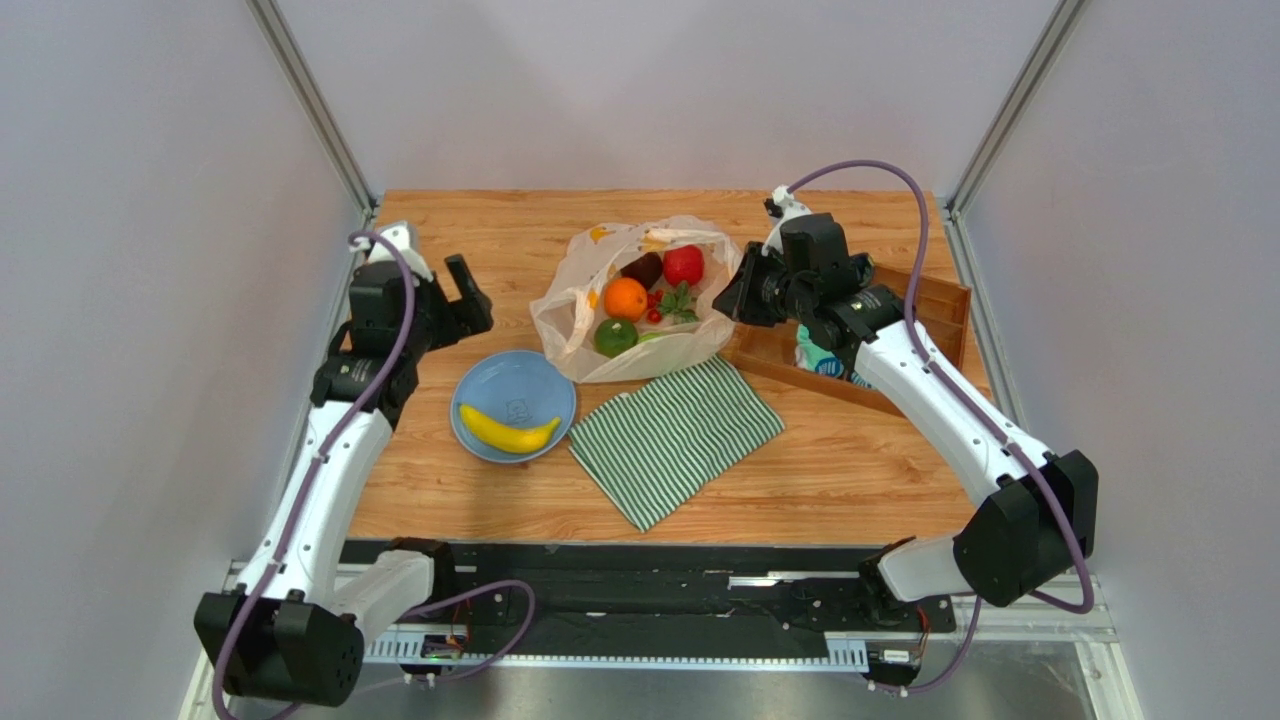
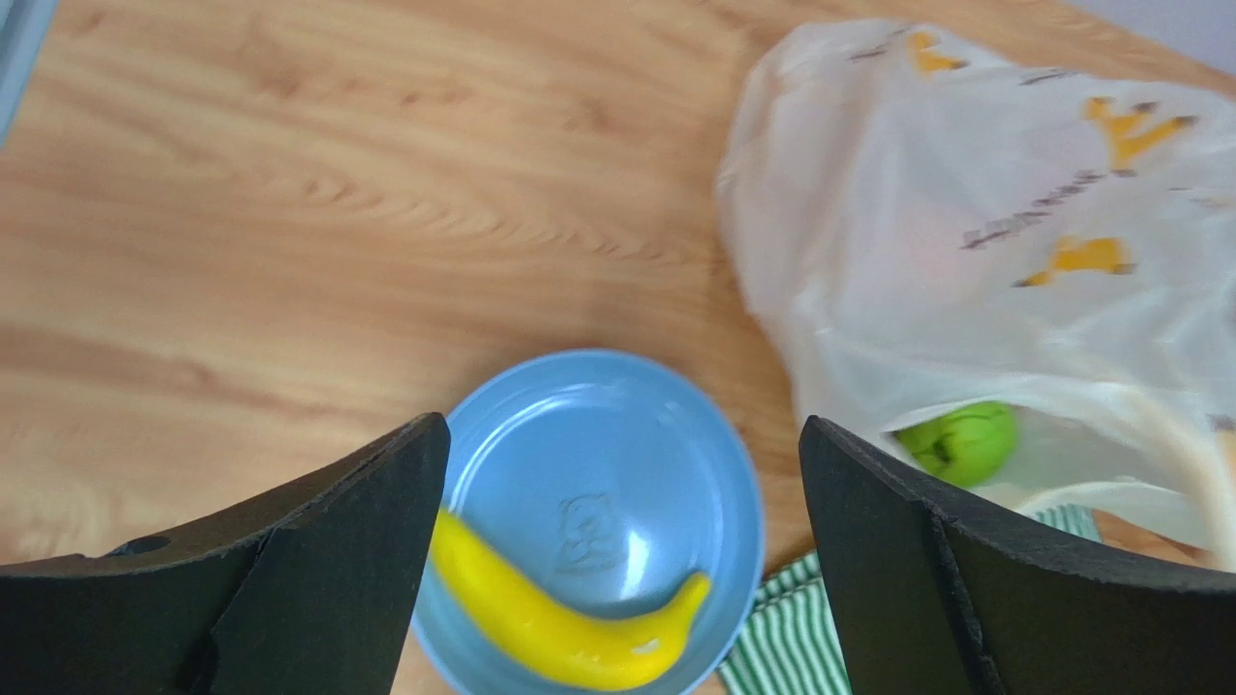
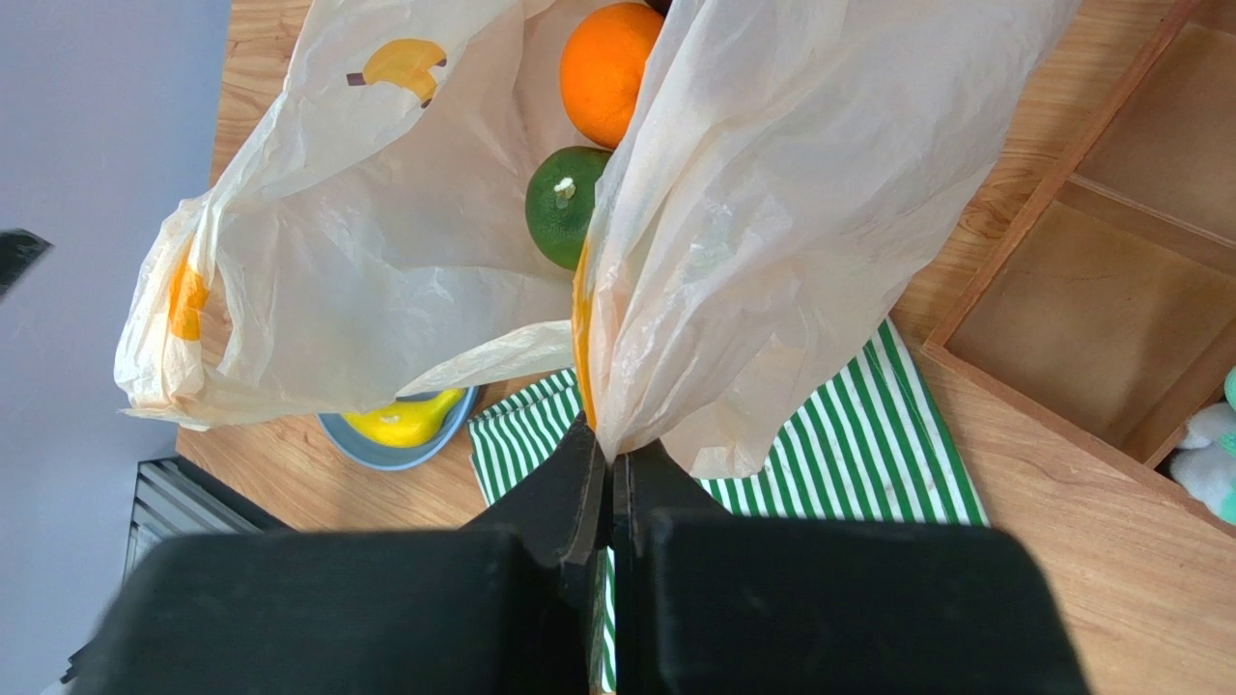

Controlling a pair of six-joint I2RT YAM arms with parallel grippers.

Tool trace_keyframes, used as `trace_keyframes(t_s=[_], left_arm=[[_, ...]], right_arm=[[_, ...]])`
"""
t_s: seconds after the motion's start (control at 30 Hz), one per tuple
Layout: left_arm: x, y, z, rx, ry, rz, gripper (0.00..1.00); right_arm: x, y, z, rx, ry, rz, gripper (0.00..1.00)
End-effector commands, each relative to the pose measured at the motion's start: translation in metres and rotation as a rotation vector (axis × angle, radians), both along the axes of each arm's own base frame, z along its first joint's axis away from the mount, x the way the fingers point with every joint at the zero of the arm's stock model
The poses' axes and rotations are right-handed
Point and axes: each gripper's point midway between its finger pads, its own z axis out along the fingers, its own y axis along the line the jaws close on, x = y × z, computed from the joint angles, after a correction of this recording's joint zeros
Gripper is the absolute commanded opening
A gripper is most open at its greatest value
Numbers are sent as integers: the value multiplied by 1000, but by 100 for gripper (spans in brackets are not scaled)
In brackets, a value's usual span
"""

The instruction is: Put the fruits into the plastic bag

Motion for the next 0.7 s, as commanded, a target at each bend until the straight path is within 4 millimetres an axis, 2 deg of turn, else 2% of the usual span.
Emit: trace_keyframes(t_s=[0.0, 0.03, 0.07, 0.13, 0.17, 0.23, 0.27, 0.33, 0.37, 0.47, 0.67], left_arm=[[-17, 23, -29, -63, 39, 123, 99], [-22, 25, -29, -66, 28, 134, 99], [-27, 26, -41, -77, 47, 148, 99], [-33, 26, -46, -90, 38, 156, 99], [-39, 26, -61, -95, 66, 160, 99], [-46, 25, -68, -100, 70, 156, 99], [-51, 23, -80, -104, 95, 149, 99], [-57, 21, -88, -115, 104, 145, 99], [-62, 20, -100, -115, 128, 145, 99], [-71, 19, -117, -121, 155, 158, 99], [-71, 7, -130, -150, 170, 141, 98]], right_arm=[[-1, 1, 11, 8, -41, 9, 0], [-1, 1, 11, 6, -40, 10, 0], [-1, 1, 10, 6, -38, 10, 0], [-1, 1, 11, 12, -42, 8, 0], [-1, 2, 11, 12, -40, 10, 0], [-1, 2, 12, 20, -43, 13, 0], [-1, 3, 11, 21, -42, 15, 0], [-1, 4, 11, 24, -42, 15, 0], [-1, 4, 11, 24, -42, 15, 0], [0, 4, 11, 25, -43, 16, 0], [-1, 4, 11, 25, -43, 17, 0]])
